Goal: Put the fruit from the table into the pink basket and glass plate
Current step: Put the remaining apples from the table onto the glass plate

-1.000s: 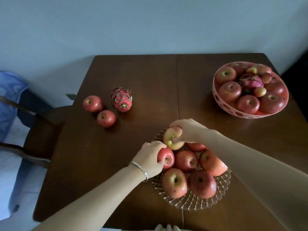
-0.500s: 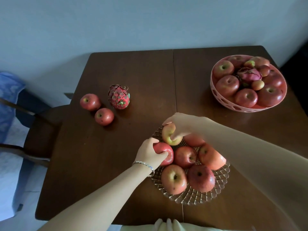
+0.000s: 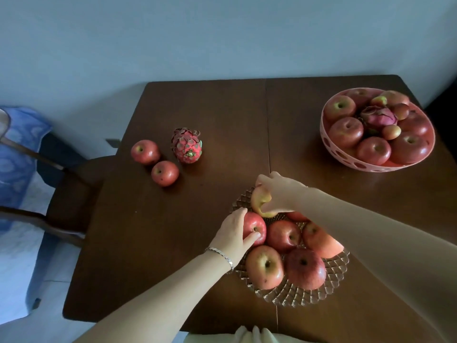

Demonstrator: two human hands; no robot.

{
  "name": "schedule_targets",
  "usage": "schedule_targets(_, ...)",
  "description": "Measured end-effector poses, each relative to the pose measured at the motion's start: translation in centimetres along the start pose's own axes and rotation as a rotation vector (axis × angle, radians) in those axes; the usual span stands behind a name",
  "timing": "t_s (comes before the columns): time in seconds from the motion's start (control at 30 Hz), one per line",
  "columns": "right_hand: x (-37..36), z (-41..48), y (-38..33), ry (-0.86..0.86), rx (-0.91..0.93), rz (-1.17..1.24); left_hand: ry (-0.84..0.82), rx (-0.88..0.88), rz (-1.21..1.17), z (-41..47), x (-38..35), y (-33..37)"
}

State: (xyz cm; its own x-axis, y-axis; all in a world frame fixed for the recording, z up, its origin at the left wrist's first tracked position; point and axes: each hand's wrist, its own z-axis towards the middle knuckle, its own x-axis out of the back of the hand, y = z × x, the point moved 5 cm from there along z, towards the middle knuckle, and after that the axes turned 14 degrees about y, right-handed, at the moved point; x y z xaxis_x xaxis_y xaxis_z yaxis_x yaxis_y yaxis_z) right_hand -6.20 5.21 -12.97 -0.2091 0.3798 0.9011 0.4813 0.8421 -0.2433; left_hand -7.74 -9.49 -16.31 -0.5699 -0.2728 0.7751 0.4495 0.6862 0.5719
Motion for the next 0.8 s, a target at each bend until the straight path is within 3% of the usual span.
schedule_targets(0.1,-0.8,-0.6,-0.3,0.013,-0.013,-0.021,-0.048,-0.020,0.069,0.2,-0.1,0.3)
schedule_targets(0.2,-0.4,-0.8,-0.7,-0.008,0.009,-0.145,-0.105,-0.013,-0.018,0.9,1.7,0.1)
schedule_targets(0.27,0.7,-0.6,-1.5,0.006,0.027,-0.169,-0.022,0.022,-0.144,1.5,4.5,-0.8)
schedule_targets(0.37,2.5,0.3,-4.7,0.027,0.089,-0.023,0.180,0.149,-0.252,3.0,9.6,-4.6)
schedule_targets(0.53,3.5,4.1,-13.2,0.159,0.271,0.161,0.370,0.320,-0.143,5.4,16.8,-11.6)
schedule_targets(0.63,1.9,8.9,-18.2,0.215,0.325,0.101,0.438,0.345,-0.056,7.4,20.0,-14.7)
schedule_targets(0.8,-3.7,14.1,-22.2,0.140,0.279,-0.092,0.460,0.355,0.089,11.6,22.4,-18.0)
